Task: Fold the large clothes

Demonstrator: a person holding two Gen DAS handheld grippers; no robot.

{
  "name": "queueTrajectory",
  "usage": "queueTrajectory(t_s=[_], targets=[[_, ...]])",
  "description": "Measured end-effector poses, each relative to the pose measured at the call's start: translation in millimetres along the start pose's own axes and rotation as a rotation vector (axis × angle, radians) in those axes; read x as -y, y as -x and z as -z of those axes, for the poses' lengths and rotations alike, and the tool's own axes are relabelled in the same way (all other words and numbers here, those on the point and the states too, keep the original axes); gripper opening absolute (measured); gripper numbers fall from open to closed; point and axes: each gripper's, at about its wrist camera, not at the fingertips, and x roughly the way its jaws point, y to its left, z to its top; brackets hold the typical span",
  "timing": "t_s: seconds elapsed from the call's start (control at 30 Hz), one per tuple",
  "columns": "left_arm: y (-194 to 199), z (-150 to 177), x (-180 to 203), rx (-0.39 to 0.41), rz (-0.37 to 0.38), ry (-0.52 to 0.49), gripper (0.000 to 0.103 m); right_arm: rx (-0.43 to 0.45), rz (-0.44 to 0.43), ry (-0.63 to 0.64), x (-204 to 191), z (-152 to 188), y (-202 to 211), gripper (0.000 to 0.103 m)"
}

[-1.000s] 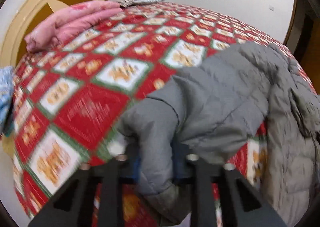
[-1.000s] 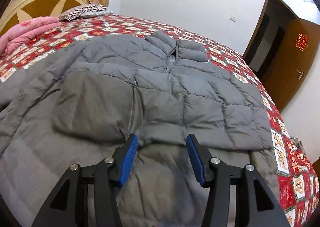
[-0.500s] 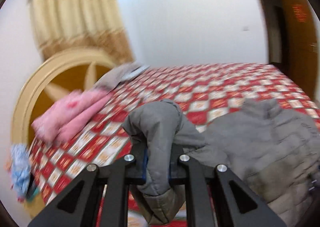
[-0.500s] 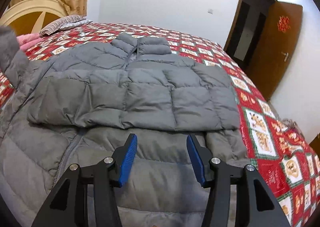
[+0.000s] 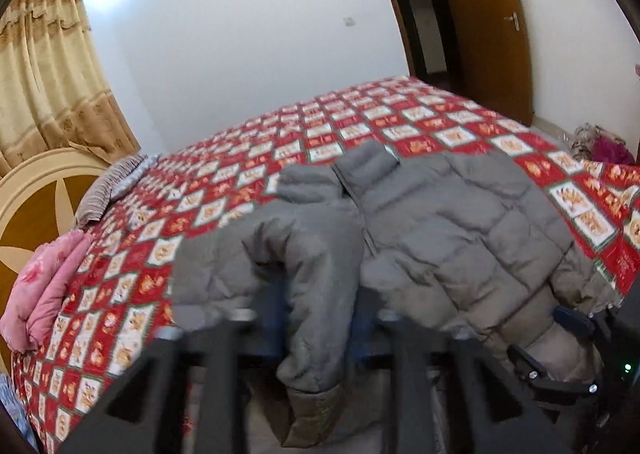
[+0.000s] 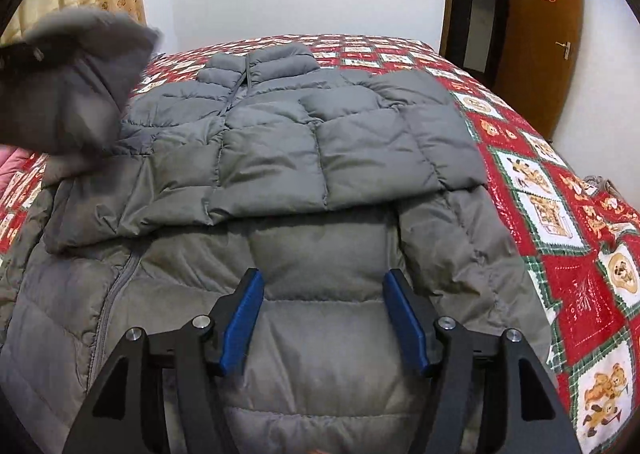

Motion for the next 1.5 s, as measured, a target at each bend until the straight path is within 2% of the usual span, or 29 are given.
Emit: queueTrajectory(t_s=[0.03, 0.07, 0.1, 0.17, 0.3, 0.37, 0.5, 0.6, 0.7, 0.83, 0.9, 1.0, 1.1, 1.13, 1.23, 1.27, 1.33, 1.4, 1.5], targets=[[0.6, 0.0, 4.4, 0.003, -0.008, -0.002, 0.091, -0.001, 0.002, 0.002, -0.6, 0.4, -0.2, 0.064], [2.3, -0.5, 8.2, 0.017, -0.022, -0.005, 0.097, -0.003, 0.003, 0.003, -1.0, 0.8, -0.7, 0.064], [6.5, 1.4, 7.5, 0.038, -0.03, -0.009, 0.098, -0.004, 0.001, 0.002, -0.7, 1.2, -0.9, 0.064], [11.9, 3.5, 5.1, 0.063, -0.018, -0.023, 0.099, -0.004, -0.007, -0.006, 1.2, 1.3, -1.2, 0.065], [16.6, 12.6, -14.1, 0.098, -0.044, -0.009, 0.103, -0.006, -0.025, -0.022, 5.8, 1.5, -2.1, 0.066], [11.9, 21.3, -27.1, 0.085, -0.079, 0.009, 0.103, -0.006, -0.05, -0.038, 9.3, 1.0, -1.8, 0.068], [1.9, 34.6, -48.2, 0.04, -0.058, 0.079, 0.103, -0.012, -0.059, -0.044, 10.0, -0.6, -3.8, 0.071], [6.7, 39.5, -52.4, 0.057, -0.018, 0.105, 0.103, -0.017, -0.049, -0.031, 7.3, -0.4, -4.7, 0.072], [6.9, 43.5, -58.5, 0.064, -0.043, 0.098, 0.103, -0.004, -0.06, -0.037, 8.5, -0.7, 0.5, 0.072], [-4.7, 58.3, -89.5, 0.044, -0.121, 0.177, 0.103, 0.056, -0.176, -0.117, 8.6, -14.2, 29.1, 0.072], [-8.8, 68.6, -108.9, 0.025, -0.143, 0.274, 0.103, 0.083, -0.236, -0.121, -2.3, -28.7, 42.6, 0.072], [-9.3, 71.9, -117.8, 0.037, -0.112, 0.348, 0.103, 0.119, -0.264, -0.04, -33.7, -49.8, 55.3, 0.072], [-13.3, 55.7, -102.2, 0.034, 0.02, 0.337, 0.103, 0.141, -0.23, 0.0, -58.5, -62.2, 51.0, 0.072], [-15.1, 46.7, -88.4, 0.04, 0.076, 0.296, 0.103, 0.145, -0.218, -0.019, -58.2, -62.9, 48.4, 0.072], [-12.7, 32.5, -61.7, 0.083, 0.172, 0.245, 0.103, 0.127, -0.159, -0.114, -45.8, -56.2, 36.8, 0.072], [-9.8, 28.5, -51.8, 0.093, 0.231, 0.23, 0.103, 0.122, -0.139, -0.124, -41.2, -52.5, 35.0, 0.072], [-1.8, 26.3, -36.2, 0.111, 0.302, 0.199, 0.103, 0.107, -0.091, -0.133, -27.9, -42.4, 30.9, 0.072], [1.3, 28.1, -25.4, 0.109, 0.285, 0.151, 0.103, 0.081, -0.044, -0.147, -9.2, -33.4, 26.9, 0.072], [9.9, 39.4, -25.6, 0.111, 0.202, 0.108, 0.103, 0.069, -0.009, -0.182, 15.5, -29.2, 25.6, 0.072]])
